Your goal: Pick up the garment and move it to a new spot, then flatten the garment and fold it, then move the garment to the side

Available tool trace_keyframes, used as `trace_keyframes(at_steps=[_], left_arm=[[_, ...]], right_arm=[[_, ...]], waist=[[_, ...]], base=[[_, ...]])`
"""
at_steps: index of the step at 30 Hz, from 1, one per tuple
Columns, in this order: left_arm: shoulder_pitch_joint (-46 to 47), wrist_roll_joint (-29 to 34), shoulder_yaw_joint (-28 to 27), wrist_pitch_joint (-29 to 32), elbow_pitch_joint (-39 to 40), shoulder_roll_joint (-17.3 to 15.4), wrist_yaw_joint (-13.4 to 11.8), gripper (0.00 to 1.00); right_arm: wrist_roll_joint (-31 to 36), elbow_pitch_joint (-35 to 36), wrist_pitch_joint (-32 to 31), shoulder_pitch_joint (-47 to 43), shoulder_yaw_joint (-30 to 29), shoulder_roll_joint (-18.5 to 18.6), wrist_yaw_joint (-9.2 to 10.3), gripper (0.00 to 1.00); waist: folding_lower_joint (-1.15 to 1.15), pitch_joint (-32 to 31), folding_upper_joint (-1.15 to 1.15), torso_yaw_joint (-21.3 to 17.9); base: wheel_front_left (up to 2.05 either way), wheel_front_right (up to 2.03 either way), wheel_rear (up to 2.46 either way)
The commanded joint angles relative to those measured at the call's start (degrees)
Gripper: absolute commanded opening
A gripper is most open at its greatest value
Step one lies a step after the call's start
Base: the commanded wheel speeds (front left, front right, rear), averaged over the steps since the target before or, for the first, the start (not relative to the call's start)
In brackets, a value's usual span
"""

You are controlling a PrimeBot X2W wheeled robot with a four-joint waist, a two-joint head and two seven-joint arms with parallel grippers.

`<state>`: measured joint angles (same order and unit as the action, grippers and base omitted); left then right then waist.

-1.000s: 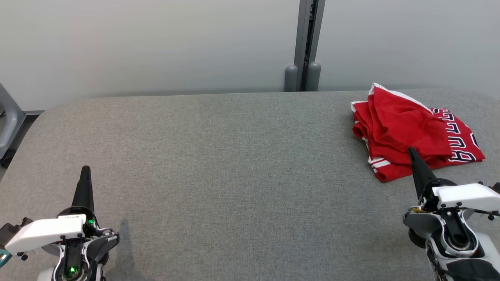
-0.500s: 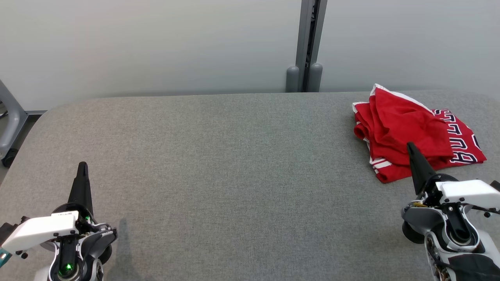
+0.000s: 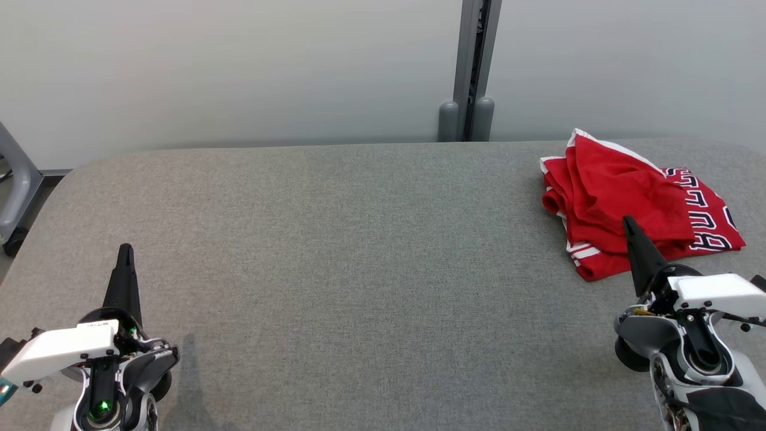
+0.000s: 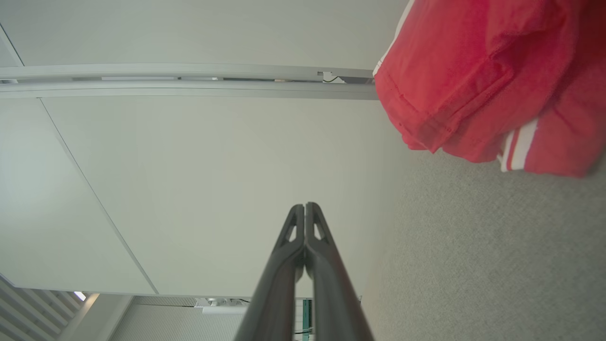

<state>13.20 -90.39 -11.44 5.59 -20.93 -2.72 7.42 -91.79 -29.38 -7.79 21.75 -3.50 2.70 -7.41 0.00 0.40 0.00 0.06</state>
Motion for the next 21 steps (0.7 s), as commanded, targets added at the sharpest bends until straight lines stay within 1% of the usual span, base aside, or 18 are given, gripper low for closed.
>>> trace_keyframes(at_steps=[1,21], left_arm=[[0.4,-0.3,-0.2,0.0,0.0,-0.3,0.1,0.00],[0.4,-0.3,-0.2,0.0,0.0,-0.3,0.1,0.00]], right_arm=[[-0.3,-0.1,-0.2,0.0,-0.3,0.3,-0.14,0.00],[-0.3,-0.1,-0.2,0.0,-0.3,0.3,-0.14,0.00]], waist=[[0.00,0.0,0.00,0.0],[0.00,0.0,0.00,0.0]], base=[[0.00,0.00,0.00],[0.00,0.00,0.00]])
